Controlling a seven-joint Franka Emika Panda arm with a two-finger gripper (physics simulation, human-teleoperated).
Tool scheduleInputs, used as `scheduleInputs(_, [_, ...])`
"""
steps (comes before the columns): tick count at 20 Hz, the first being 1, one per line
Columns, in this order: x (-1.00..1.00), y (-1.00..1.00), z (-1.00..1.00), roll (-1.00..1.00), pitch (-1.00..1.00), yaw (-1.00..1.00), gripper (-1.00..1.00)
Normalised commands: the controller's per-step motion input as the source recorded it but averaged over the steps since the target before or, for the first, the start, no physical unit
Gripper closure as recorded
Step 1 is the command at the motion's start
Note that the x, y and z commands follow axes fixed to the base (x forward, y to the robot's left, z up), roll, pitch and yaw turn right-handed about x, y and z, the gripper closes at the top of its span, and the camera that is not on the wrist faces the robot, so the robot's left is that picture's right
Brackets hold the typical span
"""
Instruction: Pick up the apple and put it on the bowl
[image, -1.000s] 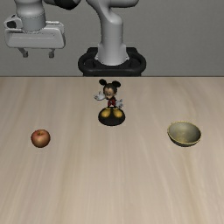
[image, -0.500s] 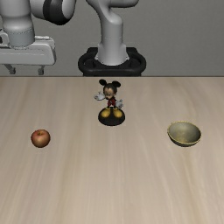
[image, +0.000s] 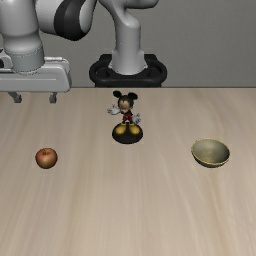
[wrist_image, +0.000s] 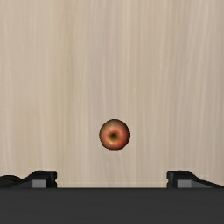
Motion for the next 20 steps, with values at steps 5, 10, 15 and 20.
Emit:
scheduleInputs(5, [0.00,0.00,-1.00,0.00,0.00,0.00,-1.00])
scheduleInputs(10, [0.00,0.00,-1.00,0.00,0.00,0.00,-1.00])
scheduleInputs(15, [0.00,0.00,-1.00,0.00,0.00,0.00,-1.00])
scheduleInputs(20, [0.00,0.00,-0.20,0.00,0.00,0.00,1.00])
